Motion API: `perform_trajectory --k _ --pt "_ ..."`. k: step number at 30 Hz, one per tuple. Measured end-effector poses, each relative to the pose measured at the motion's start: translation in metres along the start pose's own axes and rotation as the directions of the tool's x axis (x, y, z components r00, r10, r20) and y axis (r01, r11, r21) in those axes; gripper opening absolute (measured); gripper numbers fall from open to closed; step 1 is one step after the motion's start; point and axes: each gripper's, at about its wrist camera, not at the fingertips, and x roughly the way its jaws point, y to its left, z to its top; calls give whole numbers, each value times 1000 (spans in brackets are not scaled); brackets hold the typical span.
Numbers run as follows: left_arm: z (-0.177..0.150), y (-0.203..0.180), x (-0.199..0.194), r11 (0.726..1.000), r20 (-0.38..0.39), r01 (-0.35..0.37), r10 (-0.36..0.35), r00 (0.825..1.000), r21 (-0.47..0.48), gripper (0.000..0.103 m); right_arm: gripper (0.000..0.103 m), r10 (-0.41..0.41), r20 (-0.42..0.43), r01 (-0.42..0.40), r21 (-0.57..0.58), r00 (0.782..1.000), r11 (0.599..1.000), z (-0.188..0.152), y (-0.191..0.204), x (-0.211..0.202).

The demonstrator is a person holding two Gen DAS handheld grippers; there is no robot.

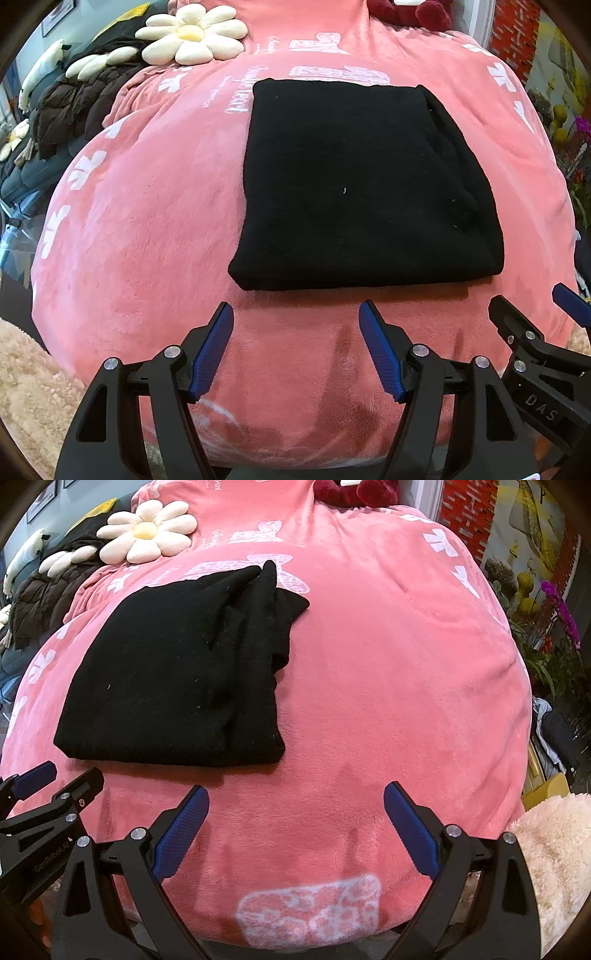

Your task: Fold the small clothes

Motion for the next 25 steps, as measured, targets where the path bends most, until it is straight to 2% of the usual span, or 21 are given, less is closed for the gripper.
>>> perform_trajectory --k 25 --pt "1 -5 0 1000 -6 -13 13 1000 14 68 93 3 0 -3 -6 1000 1000 1 -3 2"
